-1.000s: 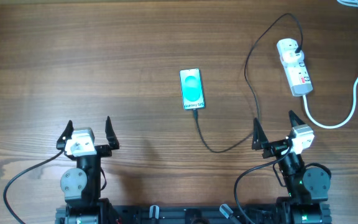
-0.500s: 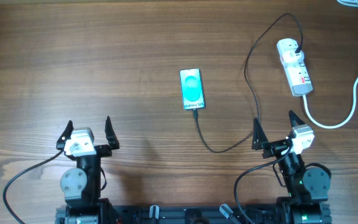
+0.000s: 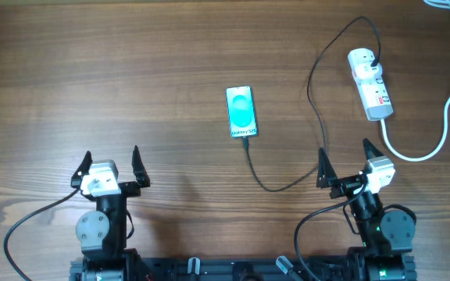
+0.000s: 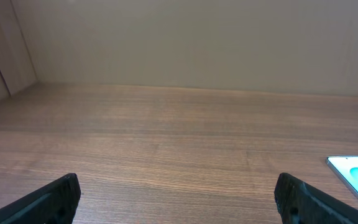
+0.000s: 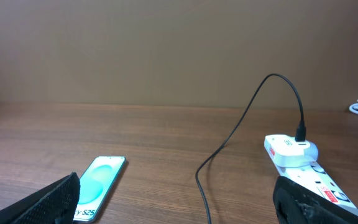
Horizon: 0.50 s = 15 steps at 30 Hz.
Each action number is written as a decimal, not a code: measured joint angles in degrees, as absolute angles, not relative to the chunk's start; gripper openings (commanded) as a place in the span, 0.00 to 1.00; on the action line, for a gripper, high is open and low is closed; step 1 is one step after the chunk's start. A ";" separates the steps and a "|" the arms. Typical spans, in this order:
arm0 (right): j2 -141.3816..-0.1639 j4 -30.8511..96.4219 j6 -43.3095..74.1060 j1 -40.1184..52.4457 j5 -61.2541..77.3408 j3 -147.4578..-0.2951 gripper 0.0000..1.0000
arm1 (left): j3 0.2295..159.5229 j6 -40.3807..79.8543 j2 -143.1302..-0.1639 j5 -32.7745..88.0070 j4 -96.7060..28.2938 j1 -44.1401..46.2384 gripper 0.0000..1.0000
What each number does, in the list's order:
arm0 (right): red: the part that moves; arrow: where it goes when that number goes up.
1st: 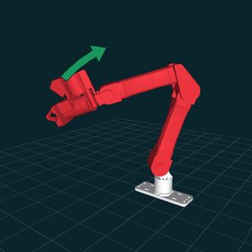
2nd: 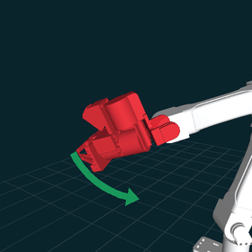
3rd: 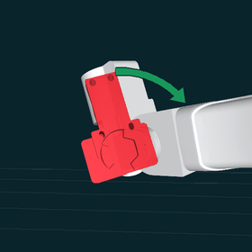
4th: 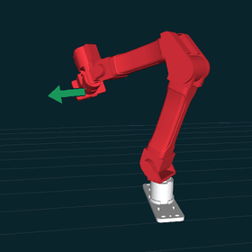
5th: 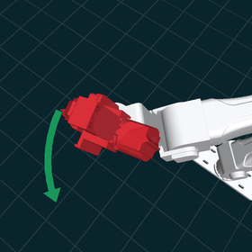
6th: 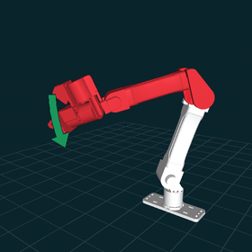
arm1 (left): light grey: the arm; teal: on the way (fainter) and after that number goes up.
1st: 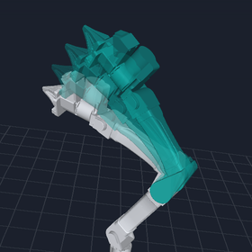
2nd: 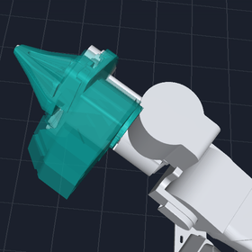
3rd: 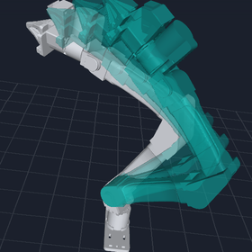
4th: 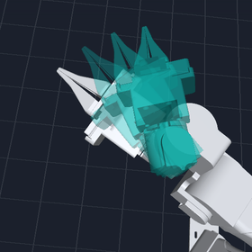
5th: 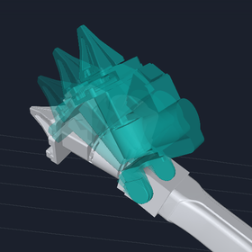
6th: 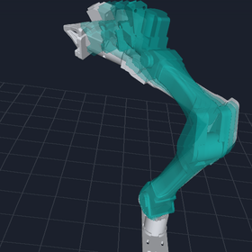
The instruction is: Plug charger to phone and switch on socket
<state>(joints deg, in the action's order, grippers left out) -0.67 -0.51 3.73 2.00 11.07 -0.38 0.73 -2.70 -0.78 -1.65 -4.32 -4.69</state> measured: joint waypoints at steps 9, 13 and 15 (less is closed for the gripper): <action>-0.67 -0.51 3.73 2.00 11.07 -0.38 1.00 | 0.73 -2.70 -0.78 -1.65 -4.32 -4.69 1.00; -0.67 -0.47 3.70 2.00 9.98 -0.38 1.00 | 0.73 -2.70 -0.78 -1.65 -4.32 -4.69 1.00; -0.67 -0.27 3.53 2.00 8.78 -0.38 1.00 | 0.73 -2.70 -0.78 -1.65 -4.32 -4.69 1.00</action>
<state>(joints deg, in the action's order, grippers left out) -0.67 -0.27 3.53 2.00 8.78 -0.38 0.73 -2.70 -0.78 -1.65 -4.32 -4.69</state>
